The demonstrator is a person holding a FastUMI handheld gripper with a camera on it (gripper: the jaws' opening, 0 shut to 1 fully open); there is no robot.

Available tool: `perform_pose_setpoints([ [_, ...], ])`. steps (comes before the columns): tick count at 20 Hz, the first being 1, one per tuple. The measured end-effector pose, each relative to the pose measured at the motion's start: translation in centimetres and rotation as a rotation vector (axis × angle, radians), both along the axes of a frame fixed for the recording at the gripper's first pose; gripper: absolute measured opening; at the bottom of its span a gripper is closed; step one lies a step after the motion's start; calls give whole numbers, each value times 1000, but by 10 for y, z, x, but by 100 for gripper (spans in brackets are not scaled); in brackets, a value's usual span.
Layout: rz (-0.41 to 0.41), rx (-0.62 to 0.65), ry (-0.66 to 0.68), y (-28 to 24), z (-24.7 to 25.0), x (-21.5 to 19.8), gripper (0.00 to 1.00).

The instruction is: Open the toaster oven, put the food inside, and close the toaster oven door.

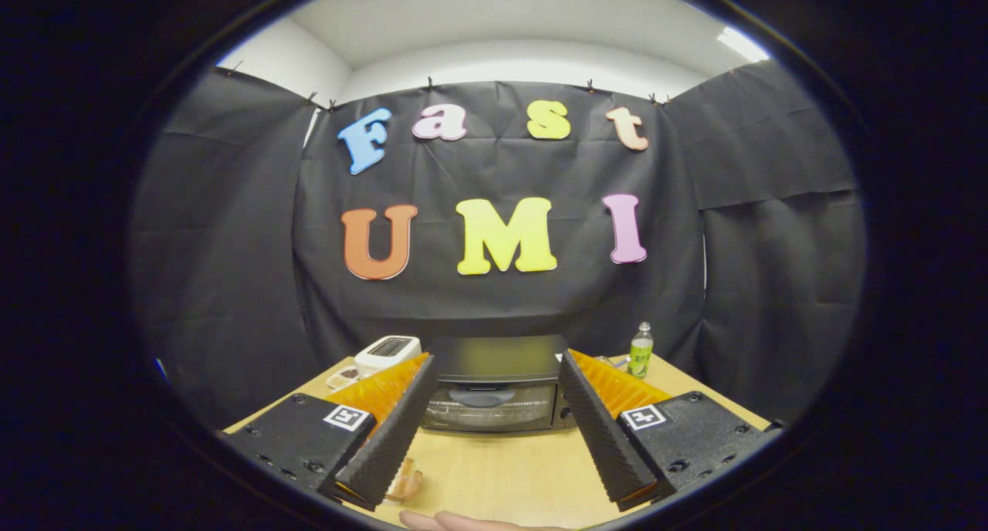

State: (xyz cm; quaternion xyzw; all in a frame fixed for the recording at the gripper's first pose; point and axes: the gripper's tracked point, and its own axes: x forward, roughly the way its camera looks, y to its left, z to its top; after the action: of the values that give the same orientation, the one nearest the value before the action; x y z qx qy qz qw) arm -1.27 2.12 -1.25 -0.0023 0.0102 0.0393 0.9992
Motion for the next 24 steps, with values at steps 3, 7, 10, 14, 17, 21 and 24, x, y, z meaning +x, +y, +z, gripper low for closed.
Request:
perform_pose_setpoints([
  [3, -9, 0, -9, -2, 1, -1, 100],
  [7, -12, -5, -5, -3, 0, 2, 100],
  [10, 1, 4, -4, 0, 0, 7, 100],
  [14, -9, -2, -12, 1, 0, 20, 100],
  [17, 4, -1, -20, 11, -2, 37, 100],
  [21, 22, -10, -8, 21, -22, 79, 100],
  [24, 37, 9, 22, 28, -45, 112, 100],
])
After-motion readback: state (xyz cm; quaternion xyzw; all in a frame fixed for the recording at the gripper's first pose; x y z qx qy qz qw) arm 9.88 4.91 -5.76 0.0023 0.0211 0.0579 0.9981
